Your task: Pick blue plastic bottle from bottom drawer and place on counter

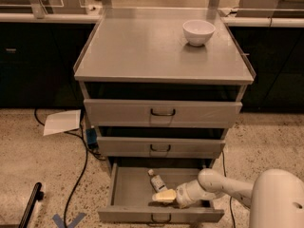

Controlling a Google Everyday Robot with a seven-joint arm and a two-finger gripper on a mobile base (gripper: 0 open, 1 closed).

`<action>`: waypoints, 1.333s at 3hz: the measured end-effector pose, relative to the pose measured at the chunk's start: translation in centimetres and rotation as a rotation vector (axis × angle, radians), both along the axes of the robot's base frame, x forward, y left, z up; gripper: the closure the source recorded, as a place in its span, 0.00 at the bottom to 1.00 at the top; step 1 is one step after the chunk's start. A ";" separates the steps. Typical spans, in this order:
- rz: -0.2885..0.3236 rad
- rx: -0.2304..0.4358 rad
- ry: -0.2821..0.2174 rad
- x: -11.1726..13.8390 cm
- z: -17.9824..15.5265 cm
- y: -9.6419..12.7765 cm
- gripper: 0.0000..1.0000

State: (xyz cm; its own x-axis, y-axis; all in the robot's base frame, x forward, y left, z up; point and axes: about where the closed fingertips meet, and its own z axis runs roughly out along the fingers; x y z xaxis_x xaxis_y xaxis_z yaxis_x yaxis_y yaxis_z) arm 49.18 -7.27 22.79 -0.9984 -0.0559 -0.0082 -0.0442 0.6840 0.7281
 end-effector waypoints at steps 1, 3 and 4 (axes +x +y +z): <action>-0.002 -0.017 -0.003 0.0 -0.6 -0.2 0.00; 0.008 -0.033 -0.019 1.1 -1.3 0.0 0.00; 0.032 -0.064 -0.045 3.1 -2.9 0.8 0.00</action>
Offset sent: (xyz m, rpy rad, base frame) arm 0.0427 -0.0047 -0.0469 -0.0877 -0.0707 0.0198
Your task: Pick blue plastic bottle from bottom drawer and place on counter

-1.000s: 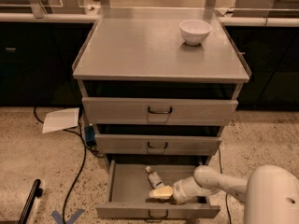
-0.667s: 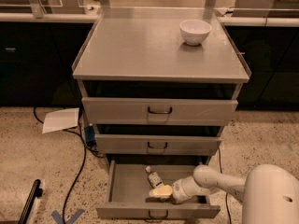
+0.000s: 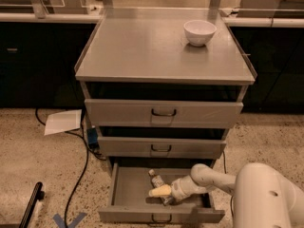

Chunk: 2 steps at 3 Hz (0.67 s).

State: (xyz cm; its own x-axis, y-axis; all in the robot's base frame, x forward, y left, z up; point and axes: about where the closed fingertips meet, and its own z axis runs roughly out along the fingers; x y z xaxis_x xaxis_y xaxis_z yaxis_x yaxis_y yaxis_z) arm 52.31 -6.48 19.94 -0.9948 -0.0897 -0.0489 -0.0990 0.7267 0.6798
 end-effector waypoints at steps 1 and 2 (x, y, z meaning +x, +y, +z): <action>0.017 -0.048 -0.021 2.8 -2.0 0.4 0.00; 0.004 -0.098 -0.029 4.5 -3.5 0.3 0.00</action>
Offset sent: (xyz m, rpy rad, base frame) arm 0.0714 -0.0025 -0.0508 -0.1631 -0.0447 -0.0225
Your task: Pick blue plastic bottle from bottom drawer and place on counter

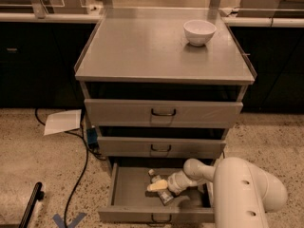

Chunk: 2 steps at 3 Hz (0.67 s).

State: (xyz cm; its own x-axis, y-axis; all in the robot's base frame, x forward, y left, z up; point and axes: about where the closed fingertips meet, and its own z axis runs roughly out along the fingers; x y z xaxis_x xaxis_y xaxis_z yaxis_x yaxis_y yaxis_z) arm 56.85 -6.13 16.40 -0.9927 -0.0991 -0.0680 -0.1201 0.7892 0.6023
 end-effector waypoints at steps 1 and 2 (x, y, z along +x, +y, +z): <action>0.000 -0.001 0.000 0.1 0.0 0.0 0.00; 0.015 -0.037 0.007 -0.6 -1.3 0.5 0.00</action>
Offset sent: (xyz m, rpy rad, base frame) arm -0.0095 0.0076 -0.0263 -0.0860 0.0090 0.0290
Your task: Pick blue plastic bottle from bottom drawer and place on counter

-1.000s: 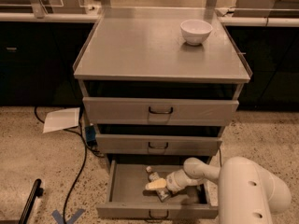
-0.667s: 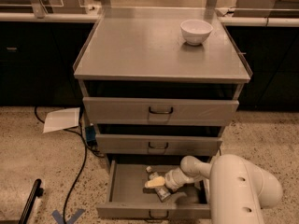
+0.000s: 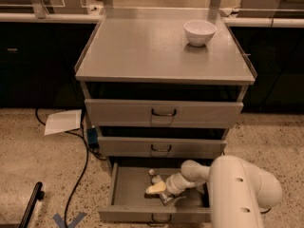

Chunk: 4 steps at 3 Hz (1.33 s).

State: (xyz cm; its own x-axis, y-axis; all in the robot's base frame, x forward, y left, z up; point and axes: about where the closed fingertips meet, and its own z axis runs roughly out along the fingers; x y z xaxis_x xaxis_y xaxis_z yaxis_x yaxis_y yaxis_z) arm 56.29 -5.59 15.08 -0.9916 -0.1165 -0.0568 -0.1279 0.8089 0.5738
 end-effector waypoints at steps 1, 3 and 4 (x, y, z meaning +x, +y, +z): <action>0.008 -0.024 0.002 0.4 -1.7 0.9 0.00; -0.008 -0.018 0.002 0.9 -2.5 2.2 0.00; -0.008 -0.018 0.002 0.9 -2.5 2.2 0.19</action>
Offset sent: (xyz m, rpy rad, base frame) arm 0.0209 0.0329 -0.0379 -0.0091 -0.0070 -0.0320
